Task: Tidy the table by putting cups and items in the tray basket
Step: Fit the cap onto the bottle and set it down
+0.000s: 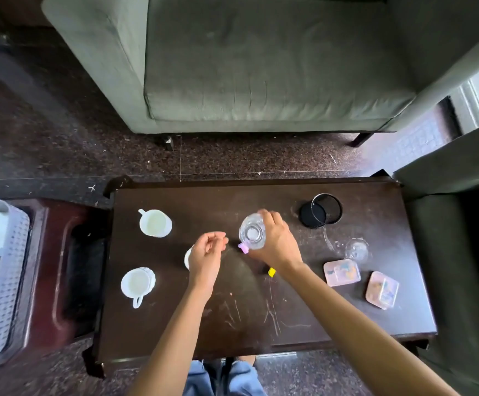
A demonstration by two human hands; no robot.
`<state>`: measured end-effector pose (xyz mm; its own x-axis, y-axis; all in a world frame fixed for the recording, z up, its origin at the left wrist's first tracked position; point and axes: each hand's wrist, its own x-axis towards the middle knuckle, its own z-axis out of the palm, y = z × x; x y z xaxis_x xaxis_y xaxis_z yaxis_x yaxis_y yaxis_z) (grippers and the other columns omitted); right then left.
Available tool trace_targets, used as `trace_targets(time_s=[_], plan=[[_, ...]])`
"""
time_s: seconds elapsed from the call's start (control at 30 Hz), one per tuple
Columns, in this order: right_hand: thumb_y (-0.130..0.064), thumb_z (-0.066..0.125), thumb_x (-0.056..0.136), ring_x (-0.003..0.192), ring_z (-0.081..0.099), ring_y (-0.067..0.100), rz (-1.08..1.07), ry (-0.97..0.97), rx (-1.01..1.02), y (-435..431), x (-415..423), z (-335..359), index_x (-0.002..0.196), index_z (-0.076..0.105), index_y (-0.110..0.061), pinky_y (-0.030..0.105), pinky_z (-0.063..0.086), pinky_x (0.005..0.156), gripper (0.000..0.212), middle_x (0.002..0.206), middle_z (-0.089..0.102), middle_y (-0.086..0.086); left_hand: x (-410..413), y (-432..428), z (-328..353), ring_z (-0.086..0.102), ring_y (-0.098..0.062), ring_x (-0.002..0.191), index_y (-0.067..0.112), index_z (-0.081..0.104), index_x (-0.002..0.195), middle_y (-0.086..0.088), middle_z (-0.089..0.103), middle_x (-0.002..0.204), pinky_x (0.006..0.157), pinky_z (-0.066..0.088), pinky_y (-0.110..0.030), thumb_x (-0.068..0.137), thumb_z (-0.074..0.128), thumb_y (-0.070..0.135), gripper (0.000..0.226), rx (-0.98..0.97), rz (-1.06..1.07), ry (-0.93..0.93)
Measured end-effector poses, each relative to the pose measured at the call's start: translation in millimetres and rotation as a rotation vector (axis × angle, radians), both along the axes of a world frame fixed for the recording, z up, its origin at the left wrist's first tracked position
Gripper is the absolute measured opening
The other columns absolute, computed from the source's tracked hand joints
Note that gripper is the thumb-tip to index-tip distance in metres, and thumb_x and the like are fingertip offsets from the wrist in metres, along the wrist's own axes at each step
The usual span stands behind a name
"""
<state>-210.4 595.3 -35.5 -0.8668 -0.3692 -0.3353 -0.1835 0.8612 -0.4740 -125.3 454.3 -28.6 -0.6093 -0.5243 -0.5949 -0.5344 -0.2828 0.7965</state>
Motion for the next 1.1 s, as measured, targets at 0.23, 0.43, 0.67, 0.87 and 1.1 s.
trace_targets(time_s=[0.23,0.43,0.67,0.87,1.1], plan=[[-0.025,0.085,0.054,0.108,0.051,0.030,-0.032,0.006,-0.016,-24.4,-65.3,-11.8,0.134,0.039,-0.015,0.038,0.050,0.078,0.093,0.124,0.046,0.005,-36.5,-4.9,-19.8,0.067,-0.005,0.083,0.022,0.066,0.090,0.004,0.073,0.090,0.087,0.051,-0.029,0.090,0.057,0.014,0.012,-0.007,0.006,-0.006],[-0.026,0.087,0.054,0.108,0.052,0.031,-0.029,-0.021,0.006,-35.8,-82.9,-35.7,0.133,0.039,-0.014,0.038,0.049,0.078,0.094,0.125,0.046,0.006,-57.9,-2.5,-28.0,0.067,-0.006,0.087,0.021,0.067,0.093,0.008,0.072,0.089,0.090,0.052,-0.031,0.090,0.056,0.016,0.012,-0.032,-0.015,-0.025],[-0.024,0.089,0.054,0.109,0.052,0.031,-0.029,-0.030,0.016,-36.6,-82.1,-52.8,0.133,0.039,-0.017,0.038,0.050,0.077,0.094,0.126,0.046,0.005,-64.8,1.8,-34.5,0.067,-0.008,0.090,0.020,0.067,0.095,0.009,0.072,0.089,0.092,0.052,-0.033,0.091,0.056,0.017,0.012,-0.044,-0.021,-0.037],[-0.030,0.088,0.058,0.110,0.050,0.027,0.008,0.006,0.087,-37.0,-82.8,-53.9,0.137,0.035,-0.019,0.038,0.051,0.076,0.096,0.128,0.045,0.002,-62.5,2.2,-38.3,0.067,-0.007,0.090,0.020,0.066,0.095,0.010,0.071,0.089,0.093,0.053,-0.034,0.091,0.056,0.017,0.012,-0.041,-0.027,-0.041],[-0.033,0.087,0.060,0.113,0.049,0.026,0.001,0.017,0.127,-38.1,-81.0,-53.3,0.137,0.034,-0.020,0.036,0.048,0.071,0.094,0.127,0.046,0.000,-56.2,2.6,-39.4,0.067,-0.008,0.090,0.020,0.066,0.094,0.009,0.071,0.090,0.089,0.052,-0.029,0.091,0.055,0.016,0.012,-0.028,-0.028,-0.040]])
